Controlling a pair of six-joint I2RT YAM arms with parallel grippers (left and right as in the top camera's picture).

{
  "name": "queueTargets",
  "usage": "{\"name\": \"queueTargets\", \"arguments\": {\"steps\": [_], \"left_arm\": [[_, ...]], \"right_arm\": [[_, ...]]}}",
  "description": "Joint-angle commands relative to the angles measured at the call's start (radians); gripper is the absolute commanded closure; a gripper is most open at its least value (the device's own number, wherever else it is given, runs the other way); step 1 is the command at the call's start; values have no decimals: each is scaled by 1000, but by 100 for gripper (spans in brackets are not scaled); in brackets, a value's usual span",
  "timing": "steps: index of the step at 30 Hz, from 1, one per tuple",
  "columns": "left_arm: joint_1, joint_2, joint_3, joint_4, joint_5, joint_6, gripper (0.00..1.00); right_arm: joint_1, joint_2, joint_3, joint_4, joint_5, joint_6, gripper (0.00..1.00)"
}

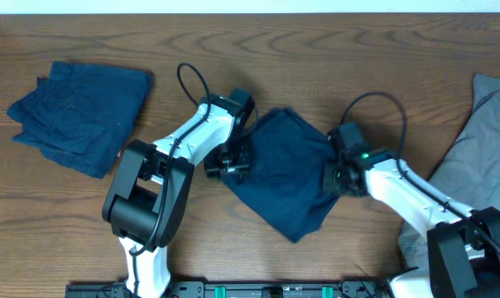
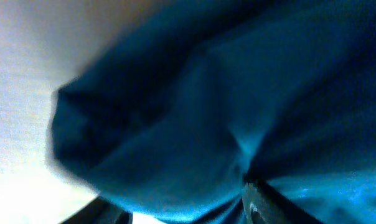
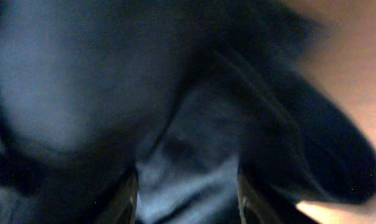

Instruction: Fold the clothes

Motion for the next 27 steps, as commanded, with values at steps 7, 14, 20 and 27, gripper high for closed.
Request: {"name": "queueTargets", "arguments": {"steps": [7,14,20,27], "left_arm": [[14,-106,-12,-26,318,-16,39],[74,-279,-12,172,89,-6,2],[77,-252,-12,381,40,206,2],[82,-111,-12,496,77,244,2]], "right_arm": [[-85,-1,66,300,-36,-209,39],[-85,-89,119,126,-41,-208,32],[-85,-191,119,44,-36,-203,28],[-86,-240,119,-110,42,-199,24]]}}
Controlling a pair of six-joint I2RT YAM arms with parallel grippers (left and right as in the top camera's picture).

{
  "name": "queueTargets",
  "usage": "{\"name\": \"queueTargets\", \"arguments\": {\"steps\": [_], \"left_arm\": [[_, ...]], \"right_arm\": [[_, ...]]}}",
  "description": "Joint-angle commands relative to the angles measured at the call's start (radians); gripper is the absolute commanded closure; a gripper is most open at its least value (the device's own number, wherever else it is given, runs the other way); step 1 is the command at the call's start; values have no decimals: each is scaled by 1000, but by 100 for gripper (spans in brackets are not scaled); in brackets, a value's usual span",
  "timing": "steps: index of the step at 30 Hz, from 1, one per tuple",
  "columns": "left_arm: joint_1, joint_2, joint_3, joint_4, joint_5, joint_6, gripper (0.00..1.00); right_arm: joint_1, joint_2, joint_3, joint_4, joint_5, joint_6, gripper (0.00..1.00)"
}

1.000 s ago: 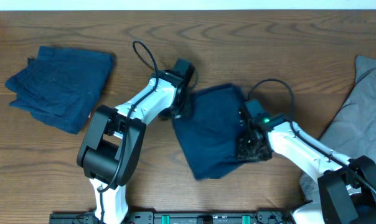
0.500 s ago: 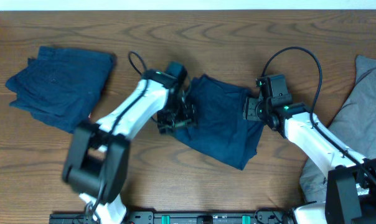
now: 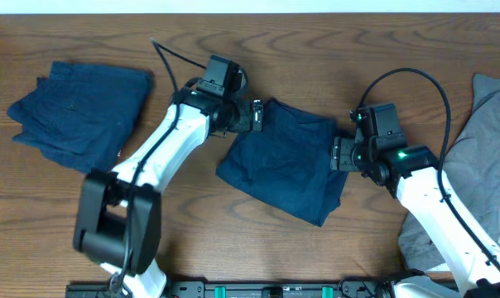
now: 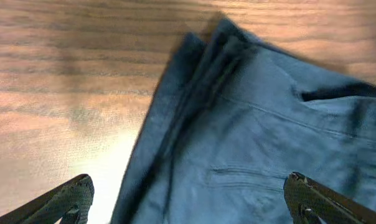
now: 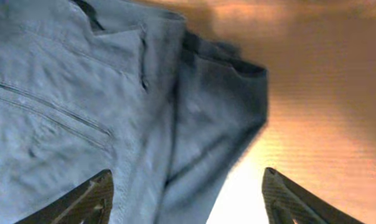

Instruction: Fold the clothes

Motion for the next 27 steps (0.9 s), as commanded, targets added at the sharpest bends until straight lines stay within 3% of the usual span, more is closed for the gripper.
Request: {"name": "queueTargets", "arguments": {"steps": [1,12,13,15,17,23,27], "left_arm": [[5,78,4,20,40,61,2],[-44,271,4,53,380,72,4],[-56,282,4,58,389,74,17],[-76,290,4,69,393,93,60],[-91,288,5,85,393,100,91],[-61,232,12,119,372,100,94],[31,120,27,87,246,99,94]], "right_arm": [[2,-16,14,-44,43,-6,23],[2,-16,14,-91,65,16,21],[2,-16,14,-91,65,16,21],[2,-16,14,-92,65,16,22],[2,-16,14,-96,66,16,21],[1,-16,14,-103,66,16,21],[1,-16,14,-111,77,15,21]]}}
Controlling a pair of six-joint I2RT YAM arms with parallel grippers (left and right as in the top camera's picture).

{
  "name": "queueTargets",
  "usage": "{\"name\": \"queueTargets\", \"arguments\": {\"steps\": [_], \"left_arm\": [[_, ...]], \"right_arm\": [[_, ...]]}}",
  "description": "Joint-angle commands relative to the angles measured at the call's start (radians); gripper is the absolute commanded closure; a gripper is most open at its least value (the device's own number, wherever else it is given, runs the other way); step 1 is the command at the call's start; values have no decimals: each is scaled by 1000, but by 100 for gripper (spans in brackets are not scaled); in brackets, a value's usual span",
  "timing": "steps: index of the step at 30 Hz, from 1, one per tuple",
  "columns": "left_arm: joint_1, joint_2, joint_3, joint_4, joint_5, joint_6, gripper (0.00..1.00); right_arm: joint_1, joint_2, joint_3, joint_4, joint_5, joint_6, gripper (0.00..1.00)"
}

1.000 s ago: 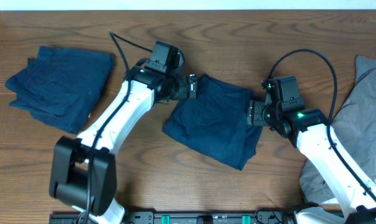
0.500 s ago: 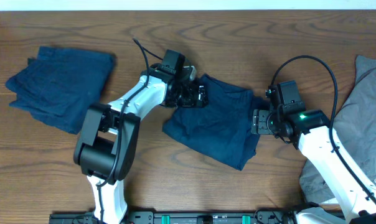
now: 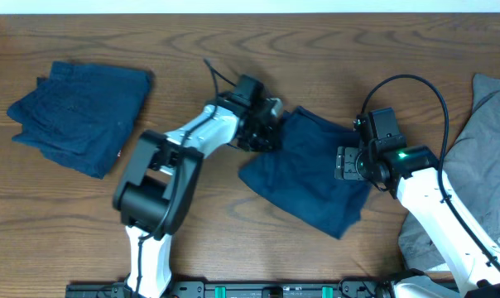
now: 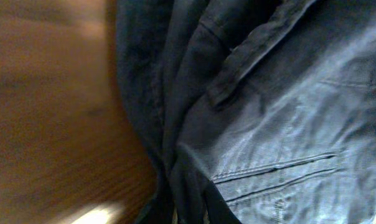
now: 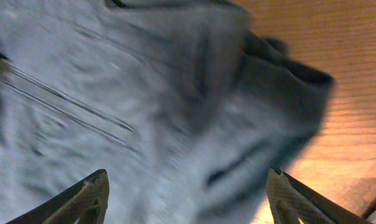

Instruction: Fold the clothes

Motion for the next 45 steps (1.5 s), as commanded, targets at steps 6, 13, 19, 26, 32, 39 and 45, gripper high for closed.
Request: {"name": "queueTargets", "arguments": {"steps": [6,13,19,26,32,39,45], "left_arm": [[302,-345,32,-66,-333,18,94],[651,-523,32,-37,-409,18,94],[929,-515,26,-51,-426,-15,94],[1117,-458,14,-78,-426,-143,94],[1159,-416,14,-80,-426,-156,59],[1159,-414,14,-71,-421,-191,16],[1145,-433,14,-21,-198,-201,16]], "right_arm": [[1,-13,14,-14,37,12,20],[1,-13,14,-16,37,12,20],[1,-13,14,-17,36,12,20],[1,-13,14,-15,36,12,19],[1,-13,14,-17,36,12,19],[1,-13,14,-17,36,12,18],[1,-13,14,-18,36,12,17]]}}
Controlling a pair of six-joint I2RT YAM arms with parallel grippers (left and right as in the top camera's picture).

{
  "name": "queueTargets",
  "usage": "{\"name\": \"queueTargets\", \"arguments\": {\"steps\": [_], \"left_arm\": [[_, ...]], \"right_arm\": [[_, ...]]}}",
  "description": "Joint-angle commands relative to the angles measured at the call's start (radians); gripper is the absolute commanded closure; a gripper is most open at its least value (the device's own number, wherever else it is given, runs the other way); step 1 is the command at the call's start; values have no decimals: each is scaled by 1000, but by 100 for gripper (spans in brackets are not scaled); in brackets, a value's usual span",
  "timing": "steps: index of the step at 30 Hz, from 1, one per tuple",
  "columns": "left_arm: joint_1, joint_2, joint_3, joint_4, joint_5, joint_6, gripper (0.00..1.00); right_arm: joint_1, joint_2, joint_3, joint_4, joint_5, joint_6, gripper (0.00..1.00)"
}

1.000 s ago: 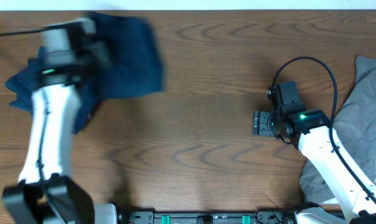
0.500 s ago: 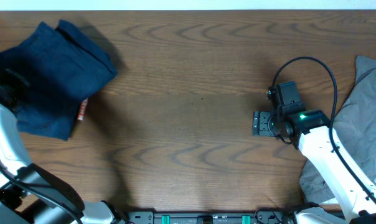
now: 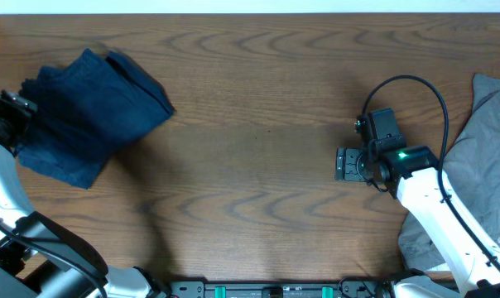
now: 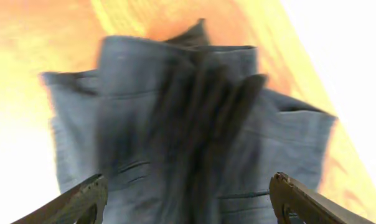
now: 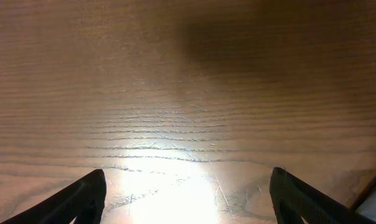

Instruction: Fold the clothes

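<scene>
A folded dark blue garment lies askew on top of another folded blue garment at the table's far left. My left gripper stands open at the pile's left edge. In the left wrist view the blurred blue garment fills the space ahead of the open left gripper, whose fingertips sit wide apart. My right gripper is open over bare wood right of centre. The right wrist view shows only table between the spread fingers of the right gripper.
A heap of grey cloth lies at the table's right edge, beside the right arm. The wooden table stretches between the blue pile and the right gripper. The table's far edge meets a white wall.
The blue garment has gone from mid-table to the top of the pile at far left. My left gripper, then shut on its edge, is now open beside the pile. The right gripper stayed put.
Both grippers were first shut on the sides of the blue garment at mid-table. Then both stood open with it lying folded. After that the left gripper was shut on its left edge. Now it rests on the left pile, released.
</scene>
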Motion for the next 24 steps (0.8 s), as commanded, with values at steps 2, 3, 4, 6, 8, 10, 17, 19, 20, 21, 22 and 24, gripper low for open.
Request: {"name": "queueTargets", "arguments": {"steps": [2,3,4,6,8,10,17,19,20,21,22,24], "left_arm": [[-39,-29,-1,34,217,-10,16],[-59,-38,-1,33,225,-6,16],[-89,-49,-1,29,224,10,15],[-163,-62,-1,21,223,59,12],[-254,-64,-1,0,212,95,10],[-355,-59,-1,-46,184,129,10],[-698,-41,-1,-341,-43,208,2],[-767,-41,-1,-480,-93,208,2],[-789,-41,-1,-542,-105,207,2],[-808,-41,-1,-609,-108,207,2],[-821,-41,-1,-666,-108,207,2],[-833,-42,-1,-781,-108,205,2]], "right_arm": [[1,-13,14,0,13,11,15],[1,-13,14,1,5,11,14],[1,-13,14,4,-4,11,13],[1,-13,14,17,-38,11,10],[1,-13,14,34,-62,11,6],[1,-13,14,54,-72,11,2],[-68,-13,34,106,-86,-63,1],[-116,-13,71,42,-140,-106,1],[-136,-13,91,2,-161,-116,1],[-159,-14,117,-51,-178,-117,1],[-177,-14,139,-98,-187,-117,1],[-211,-18,182,-189,-193,-117,1]]}}
